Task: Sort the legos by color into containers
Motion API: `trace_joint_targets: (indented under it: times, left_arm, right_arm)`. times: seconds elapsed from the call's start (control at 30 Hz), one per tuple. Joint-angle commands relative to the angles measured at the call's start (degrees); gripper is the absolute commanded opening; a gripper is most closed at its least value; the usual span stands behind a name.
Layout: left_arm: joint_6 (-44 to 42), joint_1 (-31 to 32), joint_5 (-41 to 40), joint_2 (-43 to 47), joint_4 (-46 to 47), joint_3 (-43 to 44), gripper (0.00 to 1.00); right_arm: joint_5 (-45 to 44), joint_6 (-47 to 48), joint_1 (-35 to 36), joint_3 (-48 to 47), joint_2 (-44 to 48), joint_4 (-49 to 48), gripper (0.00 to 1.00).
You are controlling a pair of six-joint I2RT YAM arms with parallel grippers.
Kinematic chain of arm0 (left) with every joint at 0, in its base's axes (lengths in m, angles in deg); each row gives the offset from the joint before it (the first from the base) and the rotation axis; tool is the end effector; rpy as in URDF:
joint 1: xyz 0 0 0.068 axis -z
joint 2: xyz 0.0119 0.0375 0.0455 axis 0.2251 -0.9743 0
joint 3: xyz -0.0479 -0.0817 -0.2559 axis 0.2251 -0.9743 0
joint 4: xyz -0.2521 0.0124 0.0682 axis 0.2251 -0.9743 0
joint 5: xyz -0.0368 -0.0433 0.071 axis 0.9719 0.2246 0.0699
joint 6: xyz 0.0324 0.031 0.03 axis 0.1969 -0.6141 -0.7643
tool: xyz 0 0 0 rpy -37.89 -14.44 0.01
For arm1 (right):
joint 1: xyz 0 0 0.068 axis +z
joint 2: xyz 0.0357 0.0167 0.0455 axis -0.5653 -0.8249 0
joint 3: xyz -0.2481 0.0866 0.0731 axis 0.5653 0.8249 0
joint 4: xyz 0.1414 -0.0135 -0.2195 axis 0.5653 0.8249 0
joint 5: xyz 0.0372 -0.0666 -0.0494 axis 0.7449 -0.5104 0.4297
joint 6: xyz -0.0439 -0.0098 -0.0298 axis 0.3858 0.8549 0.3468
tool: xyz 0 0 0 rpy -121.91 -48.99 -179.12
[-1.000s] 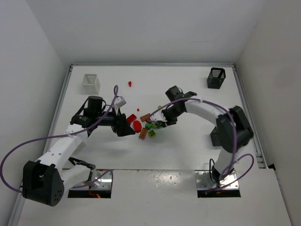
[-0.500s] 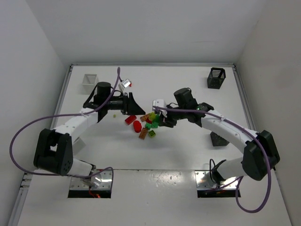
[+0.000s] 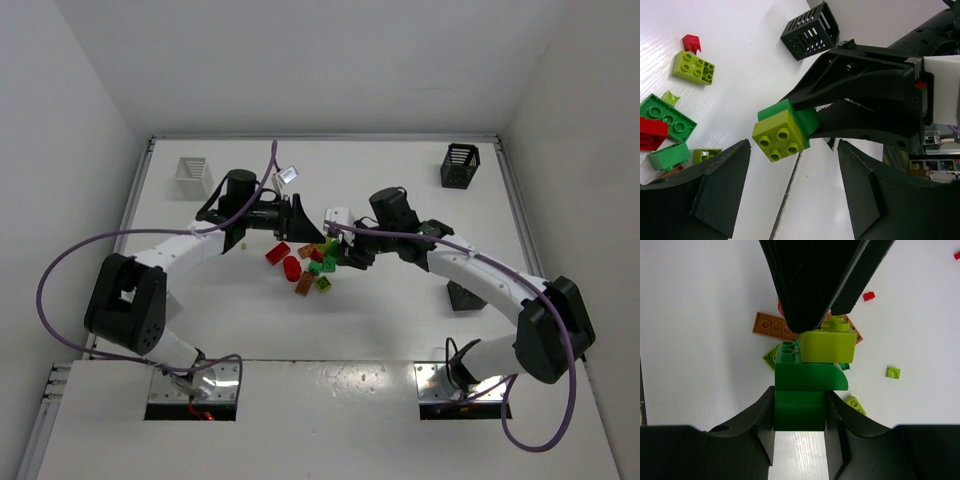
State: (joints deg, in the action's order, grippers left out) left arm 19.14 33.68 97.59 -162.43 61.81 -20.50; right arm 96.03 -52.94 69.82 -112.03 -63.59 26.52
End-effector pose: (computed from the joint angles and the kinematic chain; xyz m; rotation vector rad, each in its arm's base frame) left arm 0.2951 -0.1435 0.2541 0.4219 2.1533 -1.6082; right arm 0.2320 0.1859 0.2492 -1.4090 1.8015 0.6437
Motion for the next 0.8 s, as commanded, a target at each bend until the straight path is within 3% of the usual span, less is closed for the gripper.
trace_joint_targets:
  times: [0.0, 0.23, 0.47, 0.7, 0.77]
  left_arm:
    - [-0.1, 0.3, -0.3, -0.8, 0.1, 0.9, 0.76]
    - [-0.1, 0.3, -2.3, -2.6, -0.4, 1.4, 0.69]
    - [-0.1, 0.3, -2.3, -3.1, -0.4, 1.4, 0.51]
    - [-0.6, 0.3, -1.8, -4.9, -0.4, 2.6, 0.25]
    - [-0.6, 0.3, -1.8, -4.9, -0.4, 2.6, 0.23]
  right_arm:
    - [0.1, -1.2, 0.3, -0.6, 0.7, -3.2, 0.0]
    - [-0.4, -1.2, 0.8, -0.6, 0.7, -3.8, 0.0]
    - [-4.5, -1.2, 2.0, -0.1, -0.6, -5.6, 0.0]
    - [-12.6, -1.2, 3.5, 1.1, -2.9, -9.4, 0.0]
    - [-14.0, -1.7, 3.5, 1.9, -2.9, -9.9, 0.0]
